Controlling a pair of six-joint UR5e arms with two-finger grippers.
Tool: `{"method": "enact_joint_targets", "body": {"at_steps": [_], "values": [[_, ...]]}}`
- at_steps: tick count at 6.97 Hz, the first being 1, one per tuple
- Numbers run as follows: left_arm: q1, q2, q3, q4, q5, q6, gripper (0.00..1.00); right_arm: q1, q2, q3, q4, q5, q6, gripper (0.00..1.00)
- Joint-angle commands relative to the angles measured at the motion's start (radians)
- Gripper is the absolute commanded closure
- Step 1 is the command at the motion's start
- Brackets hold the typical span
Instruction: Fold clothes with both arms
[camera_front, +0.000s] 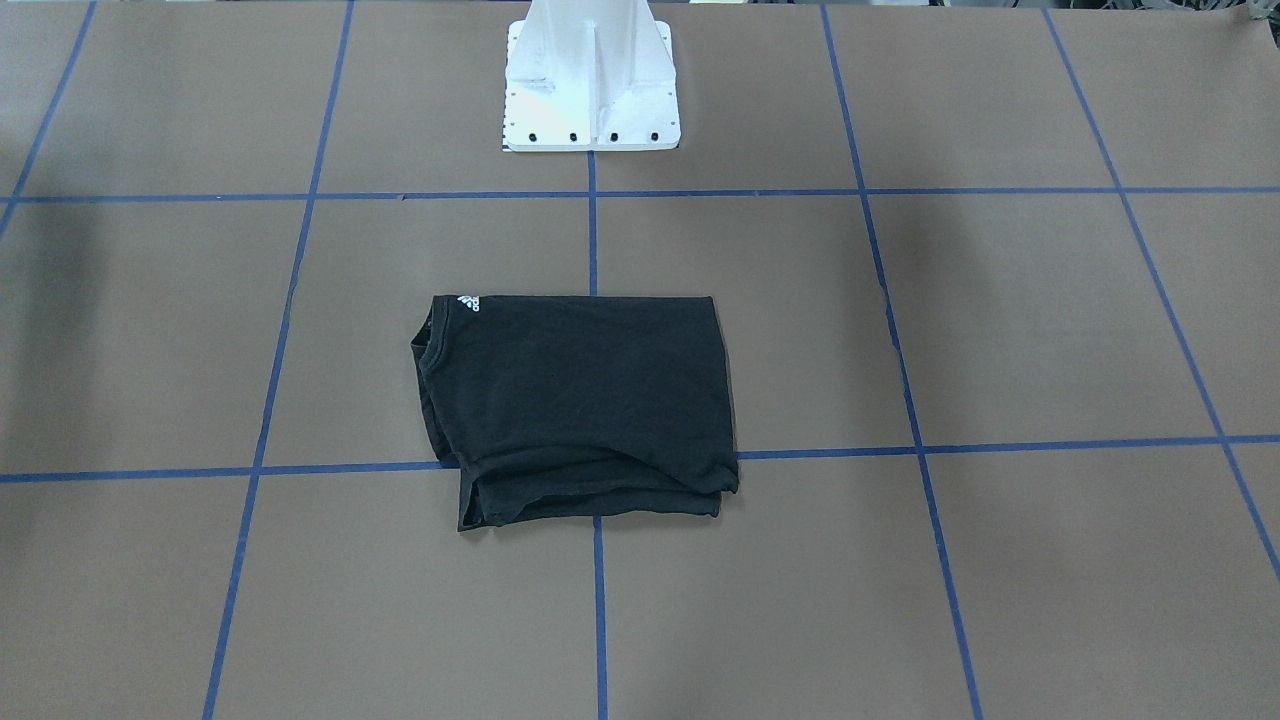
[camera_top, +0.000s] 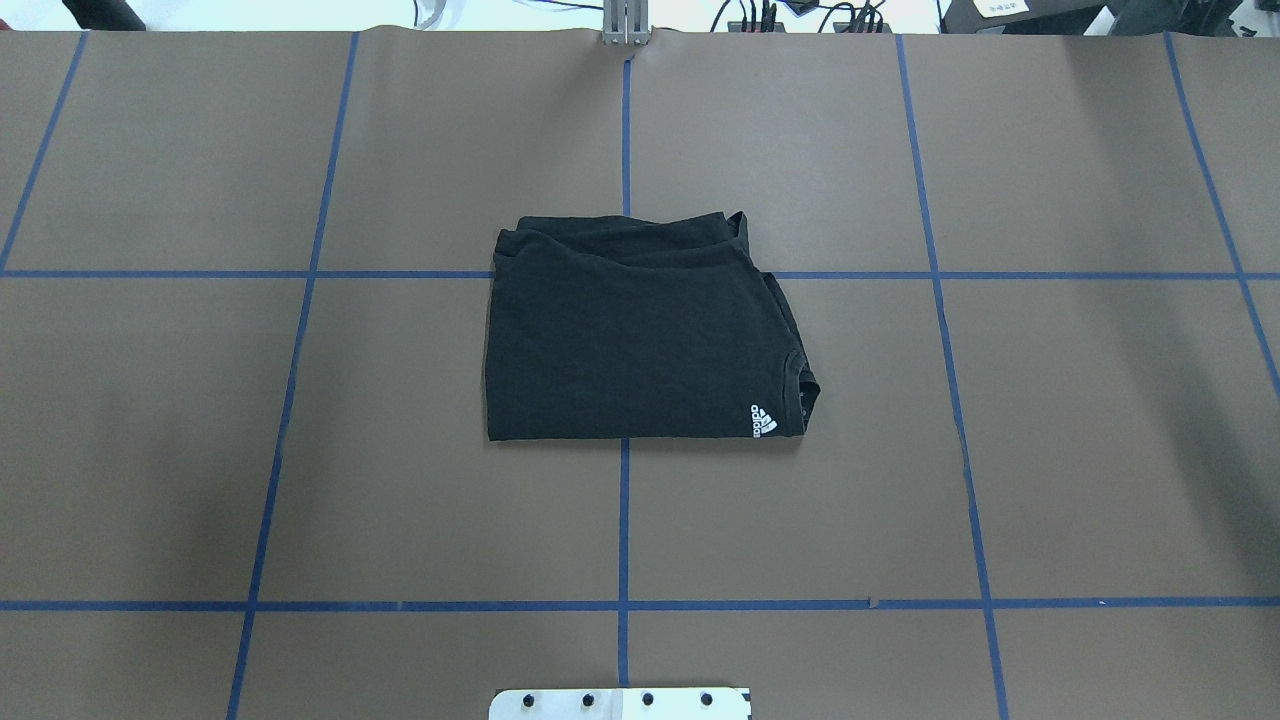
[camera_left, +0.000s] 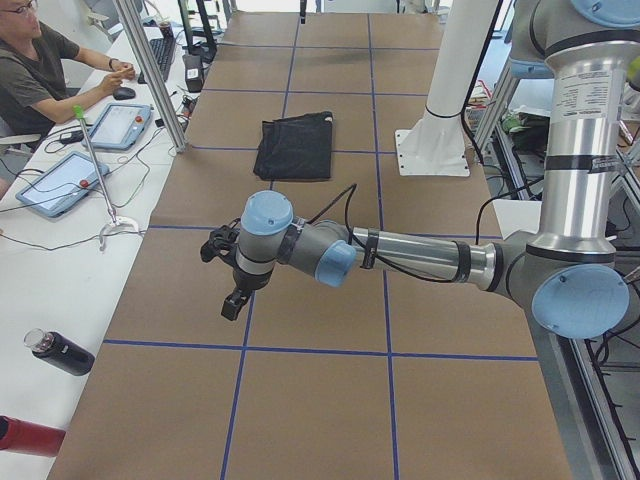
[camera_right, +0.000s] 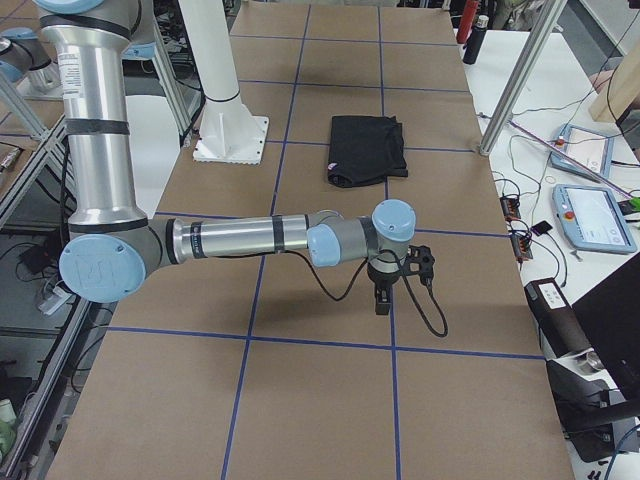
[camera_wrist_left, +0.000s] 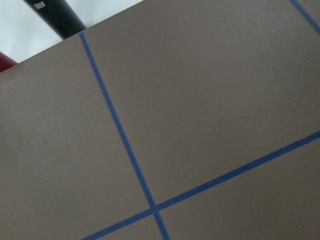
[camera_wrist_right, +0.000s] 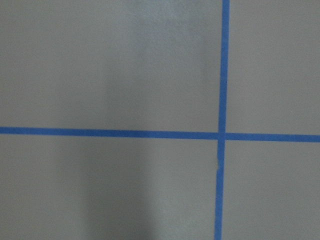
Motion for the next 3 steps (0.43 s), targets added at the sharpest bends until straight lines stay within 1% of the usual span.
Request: {"method": "enact_joint_targets", "body": {"at_steps": [1,2,3], "values": [[-0.022,0.049,-0.032,0.010,-0.037,0.015,0.00,0.048,-0.016,0.042,-0.121,0.002,-0.168,0.00],[-0.024,0.043,-0.047,0.001,-0.034,-0.006,0.00,0.051,-0.022,0.097,-0.188,0.000,-0.168,0.00],[-0.019,0.028,-0.015,-0.003,-0.037,-0.063,0.00,0.053,-0.031,0.140,-0.228,0.000,-0.169,0.00]]}}
